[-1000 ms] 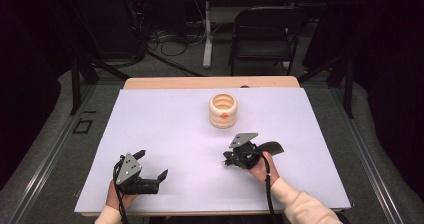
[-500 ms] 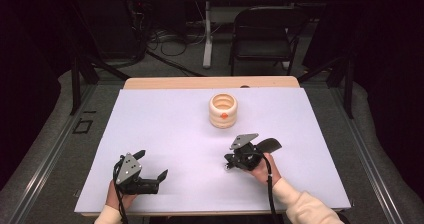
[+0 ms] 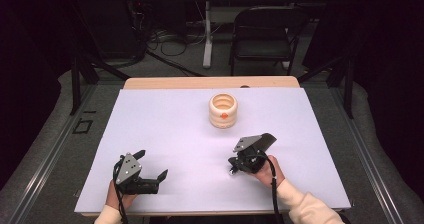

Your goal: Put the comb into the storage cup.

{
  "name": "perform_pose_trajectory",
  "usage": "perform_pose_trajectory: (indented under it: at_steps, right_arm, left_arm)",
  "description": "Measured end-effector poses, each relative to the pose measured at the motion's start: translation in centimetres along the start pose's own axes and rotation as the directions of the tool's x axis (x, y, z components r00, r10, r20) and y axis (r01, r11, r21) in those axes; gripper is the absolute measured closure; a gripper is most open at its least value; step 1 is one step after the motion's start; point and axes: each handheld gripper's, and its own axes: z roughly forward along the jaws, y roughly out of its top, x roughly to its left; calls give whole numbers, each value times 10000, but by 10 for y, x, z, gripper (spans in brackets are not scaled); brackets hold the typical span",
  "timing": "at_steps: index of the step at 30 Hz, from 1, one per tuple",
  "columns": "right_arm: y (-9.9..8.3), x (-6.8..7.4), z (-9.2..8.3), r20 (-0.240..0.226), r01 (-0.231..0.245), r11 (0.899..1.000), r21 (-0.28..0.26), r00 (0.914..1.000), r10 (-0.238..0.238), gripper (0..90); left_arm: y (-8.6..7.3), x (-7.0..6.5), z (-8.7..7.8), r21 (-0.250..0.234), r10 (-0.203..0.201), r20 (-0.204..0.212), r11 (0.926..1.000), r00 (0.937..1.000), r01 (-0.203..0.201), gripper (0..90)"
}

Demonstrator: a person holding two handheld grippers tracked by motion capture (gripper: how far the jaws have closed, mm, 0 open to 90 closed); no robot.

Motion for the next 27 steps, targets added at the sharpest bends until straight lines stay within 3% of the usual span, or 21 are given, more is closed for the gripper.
perform_pose_trajectory:
  at_steps: [27]
  right_arm:
    - [-11,3,-9,-179,-148,9980,622,9997,159,900]
  left_arm:
    - [0,0,1,14,4,-15,10000,10000,-4,0]
